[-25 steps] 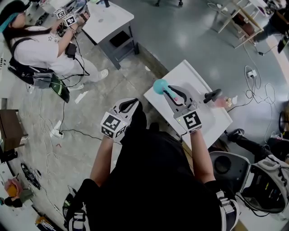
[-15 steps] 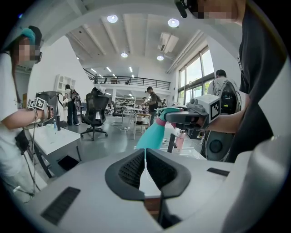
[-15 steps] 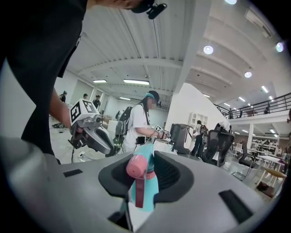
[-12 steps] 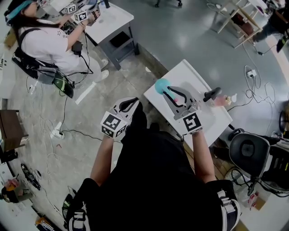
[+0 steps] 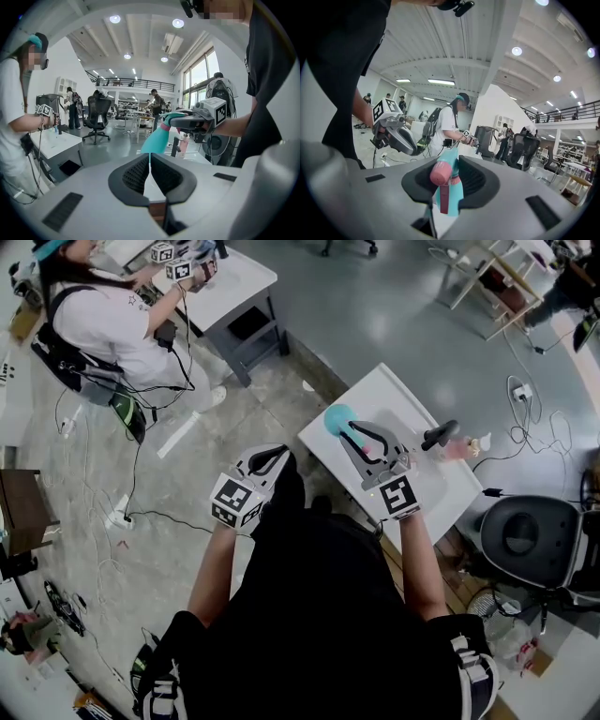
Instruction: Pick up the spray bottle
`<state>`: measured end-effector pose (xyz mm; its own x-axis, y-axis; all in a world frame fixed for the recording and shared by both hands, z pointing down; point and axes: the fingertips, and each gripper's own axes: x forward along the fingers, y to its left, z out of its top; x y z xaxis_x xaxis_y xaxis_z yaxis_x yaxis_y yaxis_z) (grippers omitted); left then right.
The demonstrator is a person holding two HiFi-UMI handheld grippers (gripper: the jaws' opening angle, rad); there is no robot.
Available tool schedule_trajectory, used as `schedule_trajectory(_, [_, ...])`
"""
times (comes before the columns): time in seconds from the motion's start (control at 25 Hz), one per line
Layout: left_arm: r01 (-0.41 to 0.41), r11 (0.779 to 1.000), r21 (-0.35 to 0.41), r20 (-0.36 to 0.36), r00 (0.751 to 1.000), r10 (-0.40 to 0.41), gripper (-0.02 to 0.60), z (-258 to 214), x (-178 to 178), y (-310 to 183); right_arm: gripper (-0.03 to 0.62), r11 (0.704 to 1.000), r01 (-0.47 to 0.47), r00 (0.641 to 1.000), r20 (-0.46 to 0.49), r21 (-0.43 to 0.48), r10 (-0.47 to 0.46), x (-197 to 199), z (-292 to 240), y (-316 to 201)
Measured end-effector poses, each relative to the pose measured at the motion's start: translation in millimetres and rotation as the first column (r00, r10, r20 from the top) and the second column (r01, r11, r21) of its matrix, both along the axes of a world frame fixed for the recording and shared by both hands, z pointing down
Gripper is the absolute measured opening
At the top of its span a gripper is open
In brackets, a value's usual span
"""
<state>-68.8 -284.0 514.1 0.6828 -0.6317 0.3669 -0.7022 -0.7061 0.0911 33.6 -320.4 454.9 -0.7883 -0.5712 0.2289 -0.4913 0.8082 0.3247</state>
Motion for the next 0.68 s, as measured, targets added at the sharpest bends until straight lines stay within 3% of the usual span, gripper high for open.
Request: schedule_trajectory(0.68, [0.007, 1.0, 0.001, -0.002, 1.0, -0.007, 0.029, -1.2, 0.5, 4.8, 0.107, 1.0, -0.021, 1.0, -0.018, -0.014, 0.021, 6.1, 7.9, 3.6])
